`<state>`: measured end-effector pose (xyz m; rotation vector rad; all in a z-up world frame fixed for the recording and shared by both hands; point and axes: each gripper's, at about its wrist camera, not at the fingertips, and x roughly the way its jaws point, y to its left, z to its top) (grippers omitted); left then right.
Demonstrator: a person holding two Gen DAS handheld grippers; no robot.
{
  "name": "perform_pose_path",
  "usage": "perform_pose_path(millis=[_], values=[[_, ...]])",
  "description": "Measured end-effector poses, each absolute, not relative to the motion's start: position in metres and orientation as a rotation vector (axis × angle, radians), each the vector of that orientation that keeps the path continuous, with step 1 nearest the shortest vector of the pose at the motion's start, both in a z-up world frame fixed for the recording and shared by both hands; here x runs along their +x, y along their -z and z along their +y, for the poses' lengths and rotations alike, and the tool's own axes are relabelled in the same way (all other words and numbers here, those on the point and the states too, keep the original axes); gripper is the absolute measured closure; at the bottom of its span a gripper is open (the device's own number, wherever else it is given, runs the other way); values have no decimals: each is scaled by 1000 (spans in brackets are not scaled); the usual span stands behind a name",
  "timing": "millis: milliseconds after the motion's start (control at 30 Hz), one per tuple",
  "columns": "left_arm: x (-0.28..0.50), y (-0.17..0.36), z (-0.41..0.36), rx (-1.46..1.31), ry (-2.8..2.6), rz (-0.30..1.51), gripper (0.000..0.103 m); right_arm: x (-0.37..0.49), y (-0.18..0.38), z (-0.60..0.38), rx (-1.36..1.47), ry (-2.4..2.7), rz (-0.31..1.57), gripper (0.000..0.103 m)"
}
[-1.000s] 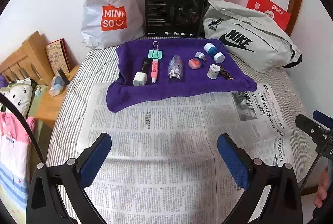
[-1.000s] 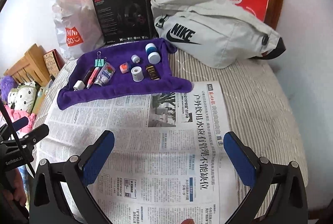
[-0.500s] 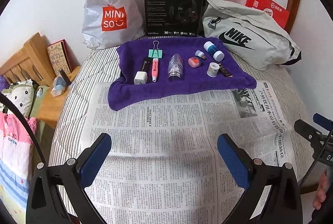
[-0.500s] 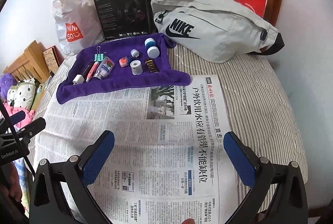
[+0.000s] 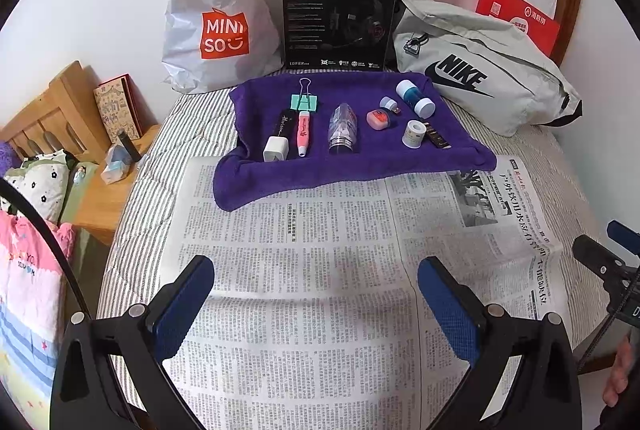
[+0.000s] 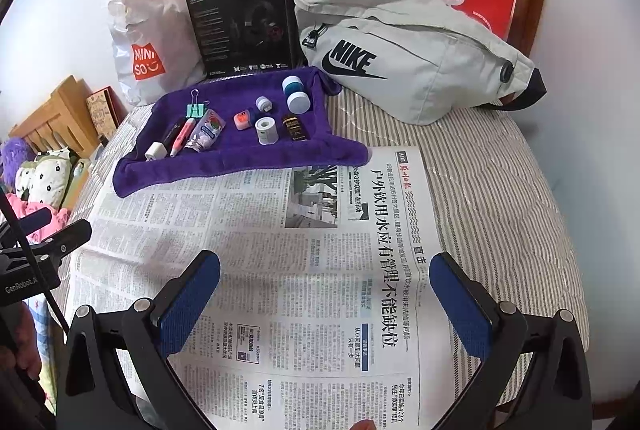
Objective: Organize rigid objects
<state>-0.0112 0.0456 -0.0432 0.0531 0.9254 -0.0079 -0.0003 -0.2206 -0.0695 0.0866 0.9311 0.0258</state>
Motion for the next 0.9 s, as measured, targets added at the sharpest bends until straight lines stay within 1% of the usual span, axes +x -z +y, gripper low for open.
perform_pose_path(millis=[900], values=[[-10, 42, 48, 43, 5, 930, 0, -1, 67, -223, 78, -17, 922, 0]])
